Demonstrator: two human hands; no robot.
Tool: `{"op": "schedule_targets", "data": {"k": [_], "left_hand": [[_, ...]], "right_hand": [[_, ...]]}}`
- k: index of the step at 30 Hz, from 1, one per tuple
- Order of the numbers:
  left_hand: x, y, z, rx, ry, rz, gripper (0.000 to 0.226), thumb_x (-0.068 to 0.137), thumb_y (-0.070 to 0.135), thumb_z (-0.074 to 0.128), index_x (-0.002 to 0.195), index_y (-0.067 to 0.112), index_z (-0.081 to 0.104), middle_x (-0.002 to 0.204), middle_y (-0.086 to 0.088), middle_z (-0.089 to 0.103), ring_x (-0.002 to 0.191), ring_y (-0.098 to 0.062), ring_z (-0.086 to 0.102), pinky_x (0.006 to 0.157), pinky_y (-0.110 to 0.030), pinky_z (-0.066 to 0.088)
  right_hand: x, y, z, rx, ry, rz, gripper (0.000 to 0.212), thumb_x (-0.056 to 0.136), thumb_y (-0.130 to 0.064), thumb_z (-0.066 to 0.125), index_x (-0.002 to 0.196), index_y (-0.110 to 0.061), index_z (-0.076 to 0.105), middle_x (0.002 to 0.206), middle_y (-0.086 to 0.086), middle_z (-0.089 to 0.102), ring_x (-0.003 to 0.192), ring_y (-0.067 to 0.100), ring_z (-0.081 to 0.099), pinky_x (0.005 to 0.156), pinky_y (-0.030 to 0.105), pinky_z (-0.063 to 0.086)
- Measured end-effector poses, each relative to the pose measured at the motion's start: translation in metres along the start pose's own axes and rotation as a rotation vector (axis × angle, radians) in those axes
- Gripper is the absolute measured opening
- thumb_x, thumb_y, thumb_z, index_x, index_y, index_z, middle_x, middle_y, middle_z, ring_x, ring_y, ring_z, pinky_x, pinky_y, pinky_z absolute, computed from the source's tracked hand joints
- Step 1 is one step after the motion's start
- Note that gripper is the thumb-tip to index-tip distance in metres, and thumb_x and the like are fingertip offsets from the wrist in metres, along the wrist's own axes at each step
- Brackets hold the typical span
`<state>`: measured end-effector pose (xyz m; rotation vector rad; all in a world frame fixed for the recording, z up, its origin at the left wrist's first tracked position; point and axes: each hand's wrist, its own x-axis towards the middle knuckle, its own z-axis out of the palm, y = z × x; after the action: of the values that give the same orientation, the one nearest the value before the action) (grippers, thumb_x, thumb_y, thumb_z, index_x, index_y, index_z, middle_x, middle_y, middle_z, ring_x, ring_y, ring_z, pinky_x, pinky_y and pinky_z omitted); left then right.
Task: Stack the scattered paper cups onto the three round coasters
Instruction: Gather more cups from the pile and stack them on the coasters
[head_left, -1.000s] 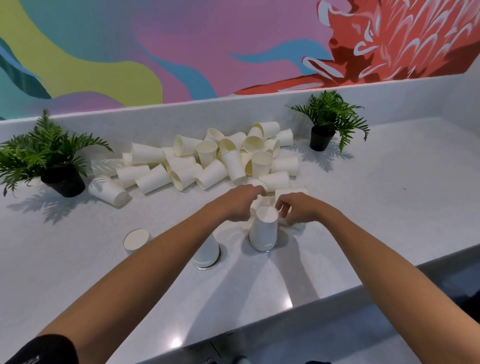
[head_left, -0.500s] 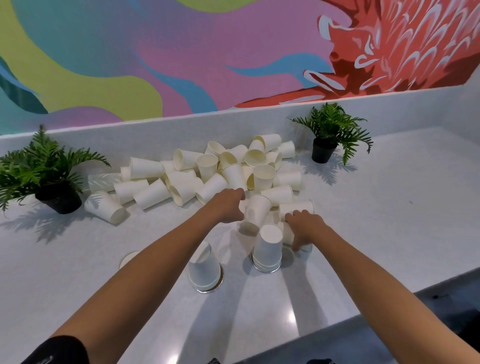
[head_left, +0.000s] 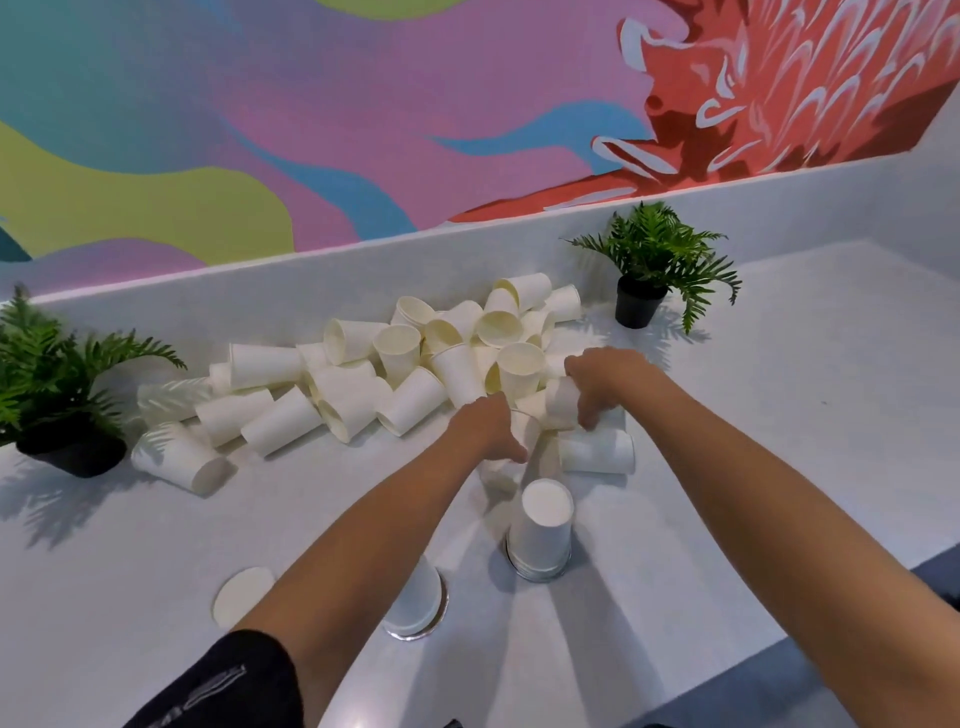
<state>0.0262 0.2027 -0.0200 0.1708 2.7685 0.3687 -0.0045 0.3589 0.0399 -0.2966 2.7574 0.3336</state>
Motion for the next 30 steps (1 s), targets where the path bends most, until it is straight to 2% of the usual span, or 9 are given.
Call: {"op": "schedule_targets", "data": {"k": [4, 8, 14, 19, 24, 27, 30], "left_hand": [[0.014, -0.003, 0.007, -0.024, -0.04, -0.034, 0.102, 0.072, 0.043, 0.079, 0.146, 0.006, 0.02, 0.133, -0.012, 0.051, 0.119, -0.028, 0.054, 0.084, -0.031, 0.046], [0.022, -0.017, 0.014, -0.023, -0.094, -0.064, 0.098, 0.069, 0.035, 0.083, 0.143, 0.01, 0.024, 0.134, -0.011, 0.05, 0.118, -0.026, 0.054, 0.093, -0.031, 0.046], [0.022, -0.046, -0.001, -0.122, -0.091, -0.046, 0.084, 0.072, 0.022, 0.081, 0.14, 0.012, 0.032, 0.131, -0.013, 0.052, 0.116, -0.027, 0.053, 0.086, -0.031, 0.048], [0.013, -0.054, -0.018, -0.162, -0.017, 0.026, 0.078, 0.066, 0.018, 0.084, 0.131, 0.014, 0.042, 0.126, -0.01, 0.056, 0.111, -0.027, 0.054, 0.088, -0.037, 0.05], [0.005, -0.048, -0.025, -0.199, 0.043, 0.076, 0.075, 0.063, 0.021, 0.086, 0.126, 0.015, 0.045, 0.121, -0.008, 0.059, 0.105, -0.026, 0.057, 0.081, -0.035, 0.053], [-0.001, -0.046, -0.028, -0.215, 0.051, 0.087, 0.077, 0.063, 0.025, 0.087, 0.127, 0.015, 0.045, 0.119, -0.006, 0.06, 0.102, -0.024, 0.057, 0.079, -0.033, 0.052], [-0.007, -0.04, -0.032, -0.282, 0.054, 0.088, 0.072, 0.063, 0.024, 0.087, 0.122, 0.014, 0.046, 0.11, -0.002, 0.059, 0.094, -0.02, 0.054, 0.071, -0.027, 0.047]], "right_hand": [[0.014, 0.002, 0.0, 0.036, 0.088, 0.011, 0.073, 0.071, -0.038, 0.078, 0.132, -0.016, 0.043, 0.122, 0.008, 0.052, 0.111, 0.026, 0.053, 0.075, 0.033, 0.039], [0.025, 0.004, 0.007, 0.091, 0.125, 0.006, 0.075, 0.073, -0.036, 0.077, 0.135, -0.017, 0.039, 0.125, 0.009, 0.048, 0.114, 0.027, 0.048, 0.075, 0.033, 0.04], [0.032, 0.001, 0.015, 0.187, 0.112, -0.092, 0.073, 0.071, -0.03, 0.08, 0.132, -0.018, 0.042, 0.126, 0.008, 0.047, 0.112, 0.024, 0.045, 0.082, 0.03, 0.043], [0.03, -0.019, 0.012, 0.276, 0.138, -0.212, 0.07, 0.069, -0.027, 0.081, 0.129, -0.018, 0.045, 0.124, 0.008, 0.049, 0.11, 0.024, 0.044, 0.083, 0.031, 0.042], [0.021, -0.039, 0.003, 0.339, 0.14, -0.301, 0.08, 0.07, -0.014, 0.078, 0.138, -0.021, 0.036, 0.128, 0.007, 0.045, 0.118, 0.026, 0.037, 0.092, 0.036, 0.042], [0.014, -0.044, -0.005, 0.511, 0.106, -0.367, 0.078, 0.073, -0.01, 0.068, 0.141, -0.02, 0.031, 0.131, 0.008, 0.044, 0.12, 0.024, 0.037, 0.094, 0.037, 0.042], [0.002, -0.051, -0.014, 0.856, 0.07, -0.395, 0.082, 0.061, -0.019, 0.056, 0.141, -0.02, 0.033, 0.133, 0.006, 0.045, 0.122, 0.02, 0.042, 0.098, 0.034, 0.043]]}}
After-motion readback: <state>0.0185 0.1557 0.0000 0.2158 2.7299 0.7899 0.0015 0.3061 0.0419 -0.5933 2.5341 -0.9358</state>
